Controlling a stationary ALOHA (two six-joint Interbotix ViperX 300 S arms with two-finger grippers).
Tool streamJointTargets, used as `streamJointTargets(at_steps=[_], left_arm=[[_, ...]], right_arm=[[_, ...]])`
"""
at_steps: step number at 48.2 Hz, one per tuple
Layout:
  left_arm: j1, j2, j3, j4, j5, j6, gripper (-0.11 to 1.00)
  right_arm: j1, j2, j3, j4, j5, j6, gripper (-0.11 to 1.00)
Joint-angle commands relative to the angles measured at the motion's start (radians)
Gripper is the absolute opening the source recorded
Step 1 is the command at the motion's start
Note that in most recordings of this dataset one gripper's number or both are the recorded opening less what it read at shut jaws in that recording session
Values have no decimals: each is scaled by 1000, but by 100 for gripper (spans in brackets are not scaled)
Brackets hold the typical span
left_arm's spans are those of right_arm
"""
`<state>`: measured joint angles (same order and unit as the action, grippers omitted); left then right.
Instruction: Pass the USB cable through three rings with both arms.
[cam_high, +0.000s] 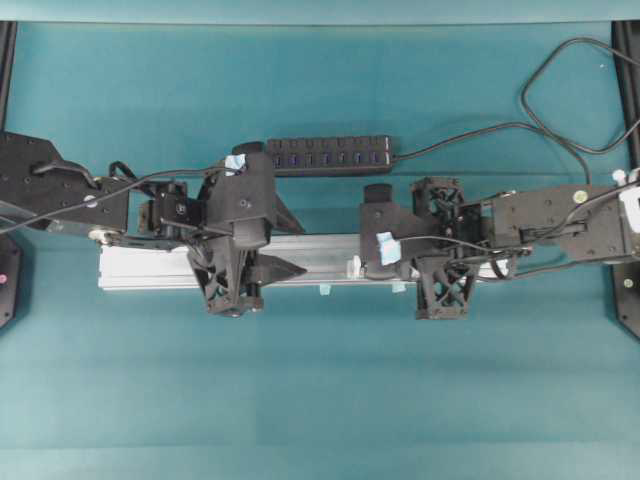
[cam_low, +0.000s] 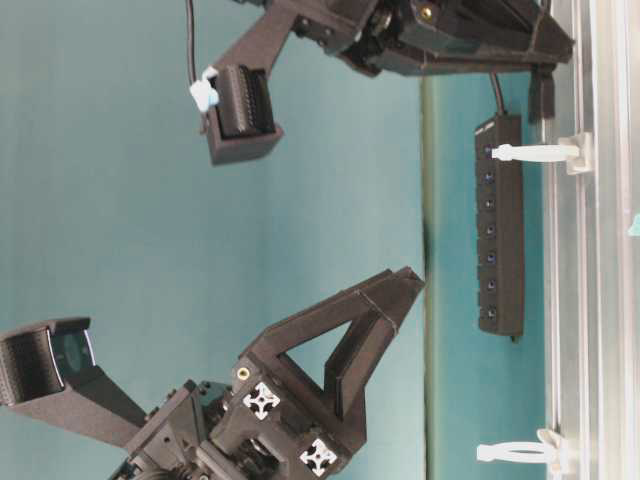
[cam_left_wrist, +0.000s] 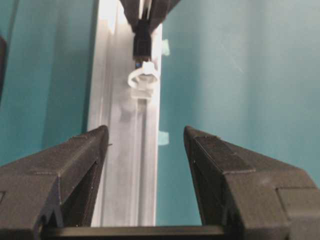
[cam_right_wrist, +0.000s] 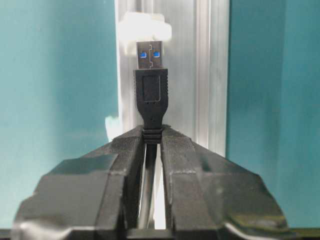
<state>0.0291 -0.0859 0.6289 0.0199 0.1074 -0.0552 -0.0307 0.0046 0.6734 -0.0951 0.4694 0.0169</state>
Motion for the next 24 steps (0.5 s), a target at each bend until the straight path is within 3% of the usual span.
streamJointTargets(at_steps=[1, 24], left_arm=[[0, -20, -6, 2, -3, 0, 63], [0, -23, 20, 2, -3, -2, 63]], right_arm=[[0, 2, -21, -2, -5, -12, -6], [2, 6, -32, 12, -35, -12, -6]])
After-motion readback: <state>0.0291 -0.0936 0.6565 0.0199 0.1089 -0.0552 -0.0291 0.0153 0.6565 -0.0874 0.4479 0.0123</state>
